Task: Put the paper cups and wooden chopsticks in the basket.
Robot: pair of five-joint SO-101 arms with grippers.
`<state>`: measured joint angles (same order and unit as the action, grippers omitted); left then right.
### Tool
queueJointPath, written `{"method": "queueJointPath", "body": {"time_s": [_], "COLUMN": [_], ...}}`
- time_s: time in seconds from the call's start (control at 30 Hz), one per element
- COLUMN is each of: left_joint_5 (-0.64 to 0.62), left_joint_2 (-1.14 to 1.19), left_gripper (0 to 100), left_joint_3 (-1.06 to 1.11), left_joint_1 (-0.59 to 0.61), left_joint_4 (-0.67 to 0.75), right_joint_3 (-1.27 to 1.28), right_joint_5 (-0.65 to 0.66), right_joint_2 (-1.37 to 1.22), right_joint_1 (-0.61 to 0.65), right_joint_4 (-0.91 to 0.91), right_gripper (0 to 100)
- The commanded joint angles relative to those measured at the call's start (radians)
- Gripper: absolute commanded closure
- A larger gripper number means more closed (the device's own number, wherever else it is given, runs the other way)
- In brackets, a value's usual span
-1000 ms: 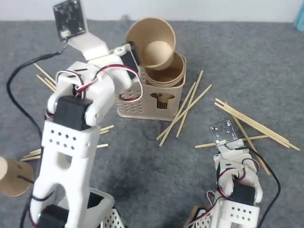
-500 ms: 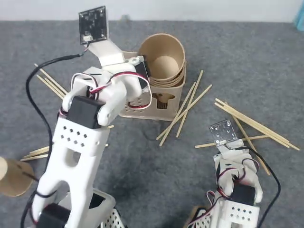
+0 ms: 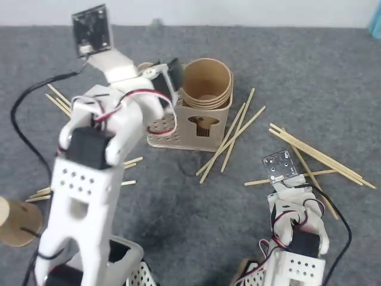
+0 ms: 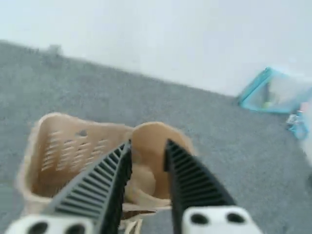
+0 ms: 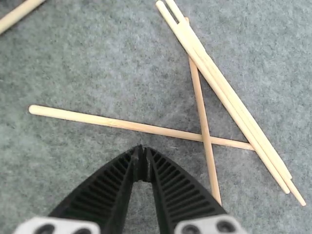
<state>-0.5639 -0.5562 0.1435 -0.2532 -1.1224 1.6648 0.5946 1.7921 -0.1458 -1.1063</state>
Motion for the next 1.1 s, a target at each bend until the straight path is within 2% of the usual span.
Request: {"method": "queueJointPath", "body": {"time_s": [0.0,0.17,0.37,0.47,0.77,1.07], "left_joint_5": [0.057,0.189,0.184,0.184,0.184,0.184], "left_joint_2": [-0.066,-0.124,-0.239,-0.261,-0.259,-0.259], "left_gripper": [97,99,99,99,99,99], "left_joint_3": [0.036,0.302,0.673,0.783,0.917,0.957], "left_joint_1": [-0.092,-0.170,-0.180,-0.180,-0.180,-0.181], "left_joint_4": [0.095,0.353,0.798,0.936,0.959,0.959], "right_joint_3": [0.003,0.003,0.003,0.003,0.005,0.005], "right_joint_5": [0.017,0.017,0.017,0.017,0.017,0.017], "right_joint_2": [0.001,0.001,0.001,0.001,0.001,0.001], "right_joint_1": [0.007,0.007,0.007,0.008,0.007,0.007], "right_joint_4": [0.007,0.007,0.007,0.010,0.019,0.016], "right_gripper": [99.1,99.1,99.1,99.1,99.1,99.1]}}
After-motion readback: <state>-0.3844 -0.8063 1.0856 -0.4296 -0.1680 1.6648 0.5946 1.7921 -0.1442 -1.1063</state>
